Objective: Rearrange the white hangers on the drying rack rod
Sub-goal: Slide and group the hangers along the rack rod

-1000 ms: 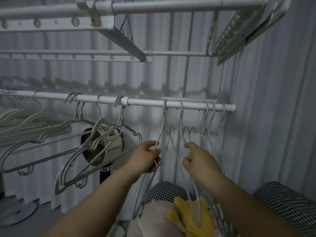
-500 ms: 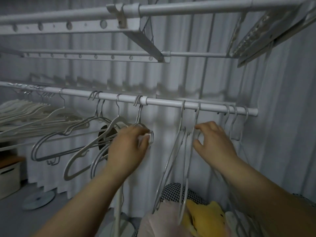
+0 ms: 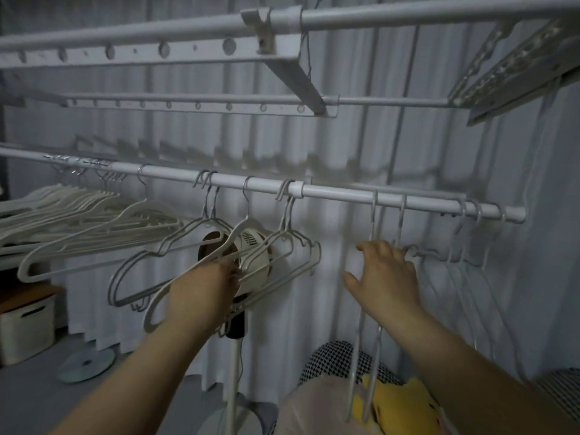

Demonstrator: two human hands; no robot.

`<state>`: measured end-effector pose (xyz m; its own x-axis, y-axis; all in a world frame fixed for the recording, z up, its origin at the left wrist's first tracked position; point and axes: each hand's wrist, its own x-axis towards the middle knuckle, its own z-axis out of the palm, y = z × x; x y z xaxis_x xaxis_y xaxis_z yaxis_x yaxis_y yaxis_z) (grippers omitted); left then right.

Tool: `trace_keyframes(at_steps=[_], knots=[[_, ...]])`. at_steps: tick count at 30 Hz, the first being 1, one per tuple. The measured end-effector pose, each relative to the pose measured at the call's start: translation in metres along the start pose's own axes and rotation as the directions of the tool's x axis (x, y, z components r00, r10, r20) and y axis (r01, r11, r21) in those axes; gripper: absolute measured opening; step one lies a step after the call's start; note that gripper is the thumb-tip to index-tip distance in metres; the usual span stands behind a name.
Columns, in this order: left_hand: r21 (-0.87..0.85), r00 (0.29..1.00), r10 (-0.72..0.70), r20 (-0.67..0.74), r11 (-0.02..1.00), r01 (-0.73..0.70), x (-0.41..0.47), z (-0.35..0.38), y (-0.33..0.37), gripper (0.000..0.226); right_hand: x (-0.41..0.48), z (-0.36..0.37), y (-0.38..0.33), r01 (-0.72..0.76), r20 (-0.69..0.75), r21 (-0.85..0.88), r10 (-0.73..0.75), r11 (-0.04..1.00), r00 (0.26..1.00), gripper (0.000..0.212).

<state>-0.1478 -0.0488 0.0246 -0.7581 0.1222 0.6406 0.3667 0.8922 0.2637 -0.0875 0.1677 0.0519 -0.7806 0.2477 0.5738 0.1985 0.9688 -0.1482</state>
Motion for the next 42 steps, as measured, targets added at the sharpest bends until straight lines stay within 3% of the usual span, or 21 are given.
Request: trace_keyframes(at_steps=[3,7,10,13,18,24,32,37,42], knots=[[0.071,0.997,0.074,-0.014,0.995,-0.073,0.007,-0.002,-0.011,0.025,0.003,0.004,-0.002,-0.034,0.03,-0.035,0.035,0.999,0.999,0.052],[0.069,0.975,0.207,-0.076,0.977,-0.202,0.014,-0.012,-0.02,0.007,0.001,0.01,-0.001,-0.057,0.03,-0.061,0.059,0.997,0.998,0.049],[0.045,0.981,0.178,-0.083,0.984,-0.174,0.019,-0.017,-0.018,0.008,-0.003,0.012,0.002,-0.086,0.007,-0.068,0.086,0.994,0.996,0.049],[-0.012,0.964,0.239,-0.116,0.97,-0.242,0.026,-0.019,-0.014,0.01,-0.007,0.013,0.004,-0.098,-0.002,-0.078,0.099,0.992,0.995,0.048],[-0.153,0.983,0.166,-0.08,0.972,-0.176,0.039,-0.017,-0.007,0.021,-0.012,0.011,0.008,-0.104,-0.026,-0.064,0.102,0.993,0.994,0.049],[-0.294,0.986,0.16,0.04,0.945,-0.142,0.053,-0.011,0.017,0.023,-0.019,0.0,0.016,-0.068,0.001,-0.04,0.068,0.997,0.998,0.048],[-0.23,0.979,0.136,0.15,0.968,-0.099,0.054,-0.001,0.043,0.022,-0.03,-0.006,0.028,0.048,0.039,-0.072,-0.045,0.996,0.998,0.044],[-0.391,0.934,0.098,0.343,0.919,0.047,0.026,0.002,0.018,0.019,-0.036,-0.009,0.031,0.188,0.034,-0.139,-0.185,0.972,0.982,0.044],[-0.313,0.903,0.146,0.404,0.95,-0.014,-0.015,-0.018,-0.015,0.023,-0.037,-0.01,0.015,0.267,0.022,-0.012,-0.266,0.964,0.964,0.049]])
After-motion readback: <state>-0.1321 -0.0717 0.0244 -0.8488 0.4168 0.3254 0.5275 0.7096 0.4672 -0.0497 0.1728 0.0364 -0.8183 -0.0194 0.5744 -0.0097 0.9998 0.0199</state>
